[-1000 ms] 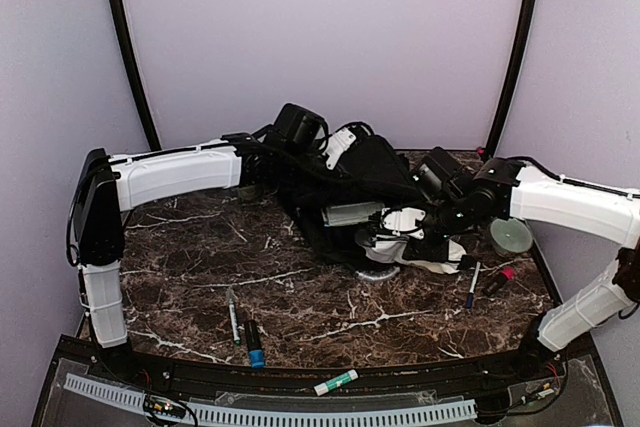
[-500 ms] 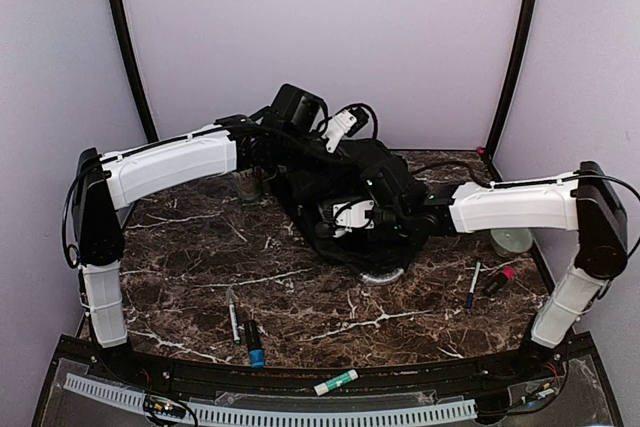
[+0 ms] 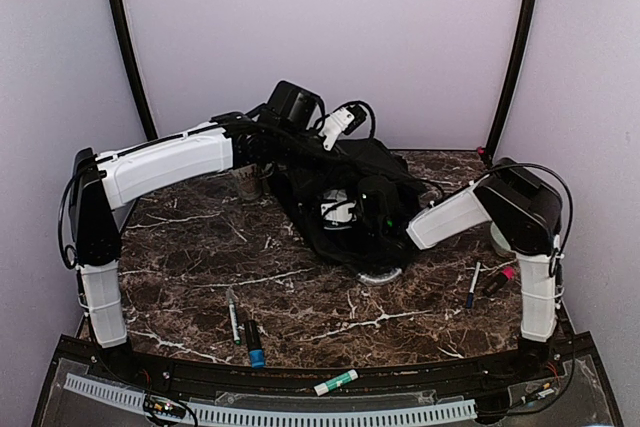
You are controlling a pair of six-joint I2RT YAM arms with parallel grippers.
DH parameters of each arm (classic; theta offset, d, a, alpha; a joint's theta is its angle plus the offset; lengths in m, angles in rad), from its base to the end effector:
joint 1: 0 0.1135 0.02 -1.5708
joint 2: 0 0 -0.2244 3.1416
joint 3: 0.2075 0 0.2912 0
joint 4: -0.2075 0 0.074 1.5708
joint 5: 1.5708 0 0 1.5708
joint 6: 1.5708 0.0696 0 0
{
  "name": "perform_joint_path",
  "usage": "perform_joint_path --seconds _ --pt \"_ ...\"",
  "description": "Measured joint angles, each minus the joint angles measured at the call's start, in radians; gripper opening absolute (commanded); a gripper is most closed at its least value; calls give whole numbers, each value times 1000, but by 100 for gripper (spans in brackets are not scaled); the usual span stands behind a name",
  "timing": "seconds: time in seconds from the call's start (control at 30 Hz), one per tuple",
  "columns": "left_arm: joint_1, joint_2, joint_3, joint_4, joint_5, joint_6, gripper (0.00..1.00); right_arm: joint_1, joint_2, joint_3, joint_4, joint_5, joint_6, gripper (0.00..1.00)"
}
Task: Pack the student bag
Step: Place the stationery in the student bag.
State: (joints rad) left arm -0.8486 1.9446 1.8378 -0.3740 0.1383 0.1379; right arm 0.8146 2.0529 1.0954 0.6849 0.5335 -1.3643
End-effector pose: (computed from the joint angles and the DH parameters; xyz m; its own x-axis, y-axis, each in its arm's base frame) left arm 0.3355 -0.3953 0.2856 -0.1895 0.4211 -0.8870 0.8582 0.5099 0.0587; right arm 0.3456 0.3148 0.0778 0.2462 -0.9671 -0.0634 -0.2403 0.0025 -0.9707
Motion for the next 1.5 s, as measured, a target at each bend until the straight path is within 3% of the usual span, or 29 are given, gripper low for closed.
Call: perform_joint_path --seconds 0.03,0.07,0.13,0.2,0.4,0.63,0.87,1.07,1.23,1.5 --pt "1 -2 0 0 0 0 0 -9 30 16 47 -3 -23 43" --pt "2 -4 0 0 0 0 0 -19 62 38 85 -6 -45 54" --pt "5 -10 -1 0 0 0 0 -38 124 91 135 -5 -76 65" --pt "6 -18 -4 2 -1 0 0 -51 159 126 145 -2 -88 70" --pt "7 -39 -40 22 -4 0 0 -49 118 124 37 0 -25 73" --pt "7 -64 -90 45 -25 -9 0 14 -65 7 -134 24 92 74" --pt "15 -81 -152 60 -27 -27 0 121 -285 -29 -504 -27 359 74" --pt "20 -106 -248 95 -14 -42 3 157 -468 -30 -874 -317 593 74" --pt "26 -112 -314 132 23 -48 7 155 -594 -30 -1162 -602 673 72" --pt "26 -86 -385 194 89 -53 9 79 -691 -18 -1344 -864 747 70"
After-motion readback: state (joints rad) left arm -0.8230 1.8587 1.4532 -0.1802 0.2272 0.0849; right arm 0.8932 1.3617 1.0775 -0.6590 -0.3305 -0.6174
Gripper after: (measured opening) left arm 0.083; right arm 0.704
